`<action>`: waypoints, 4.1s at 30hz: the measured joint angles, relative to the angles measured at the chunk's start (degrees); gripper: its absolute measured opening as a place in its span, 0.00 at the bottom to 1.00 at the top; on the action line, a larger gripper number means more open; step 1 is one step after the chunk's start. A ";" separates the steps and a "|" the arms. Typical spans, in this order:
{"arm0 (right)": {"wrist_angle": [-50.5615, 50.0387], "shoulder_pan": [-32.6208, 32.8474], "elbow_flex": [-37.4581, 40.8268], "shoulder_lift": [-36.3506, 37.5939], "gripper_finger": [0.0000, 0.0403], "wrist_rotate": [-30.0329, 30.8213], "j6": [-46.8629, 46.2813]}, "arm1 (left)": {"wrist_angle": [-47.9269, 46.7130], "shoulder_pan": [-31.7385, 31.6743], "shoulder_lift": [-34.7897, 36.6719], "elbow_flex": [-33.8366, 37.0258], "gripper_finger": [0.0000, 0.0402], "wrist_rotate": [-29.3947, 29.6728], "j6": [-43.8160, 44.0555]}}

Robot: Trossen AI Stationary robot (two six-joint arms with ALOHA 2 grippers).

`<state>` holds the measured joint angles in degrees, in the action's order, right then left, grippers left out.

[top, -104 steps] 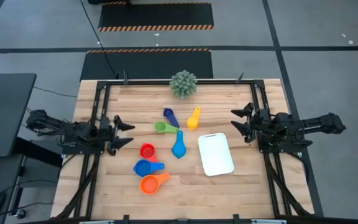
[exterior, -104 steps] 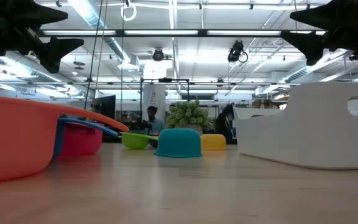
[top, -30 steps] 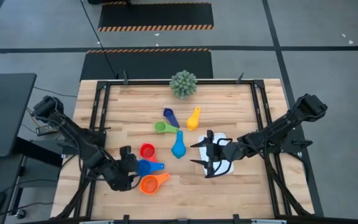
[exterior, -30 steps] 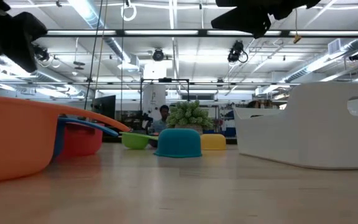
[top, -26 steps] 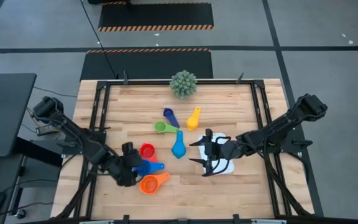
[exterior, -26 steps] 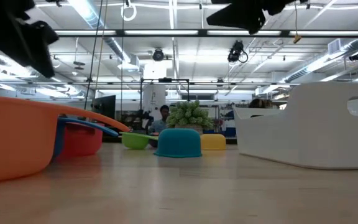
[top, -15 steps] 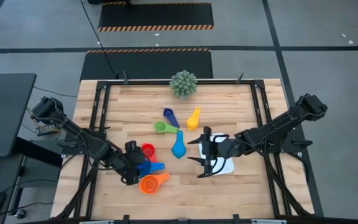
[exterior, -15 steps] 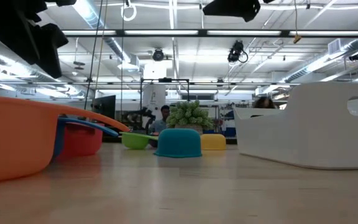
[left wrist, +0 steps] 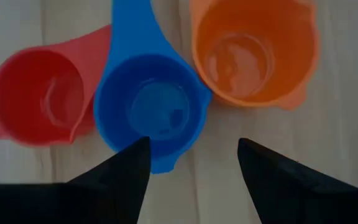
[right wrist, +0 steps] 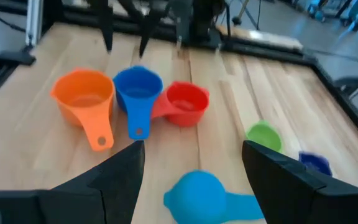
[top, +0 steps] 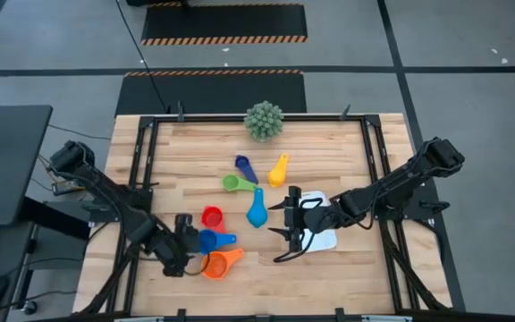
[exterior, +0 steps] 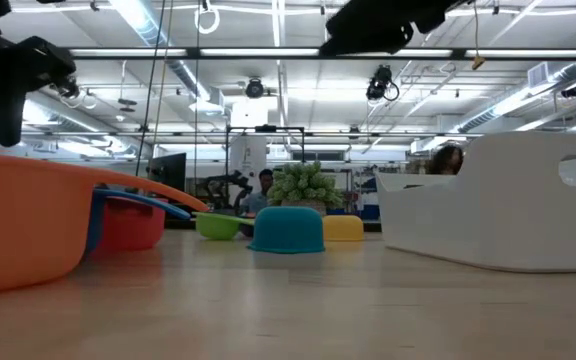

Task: Nest measuring cups in basket
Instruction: Stack the blue measuring cup into the orange measuring cup

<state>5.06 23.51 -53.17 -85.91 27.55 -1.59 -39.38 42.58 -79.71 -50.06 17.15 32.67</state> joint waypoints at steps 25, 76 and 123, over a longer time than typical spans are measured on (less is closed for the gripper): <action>0.85 -2.73 0.00 0.04 0.69 -1.70 0.66 | -6.60 -0.45 -12.75 -7.74 0.58 -2.41 -13.33; 1.33 -2.71 0.02 0.04 0.69 -1.76 0.26 | -12.76 -1.85 -14.42 -11.43 0.01 -4.31 -19.48; 1.70 -2.71 0.04 0.02 0.69 -1.77 0.26 | -10.79 5.34 -21.57 -30.64 0.00 -0.49 -16.84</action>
<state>6.76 20.80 -53.12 -85.89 25.78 -1.32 -50.17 47.92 -101.28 -80.70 16.67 15.84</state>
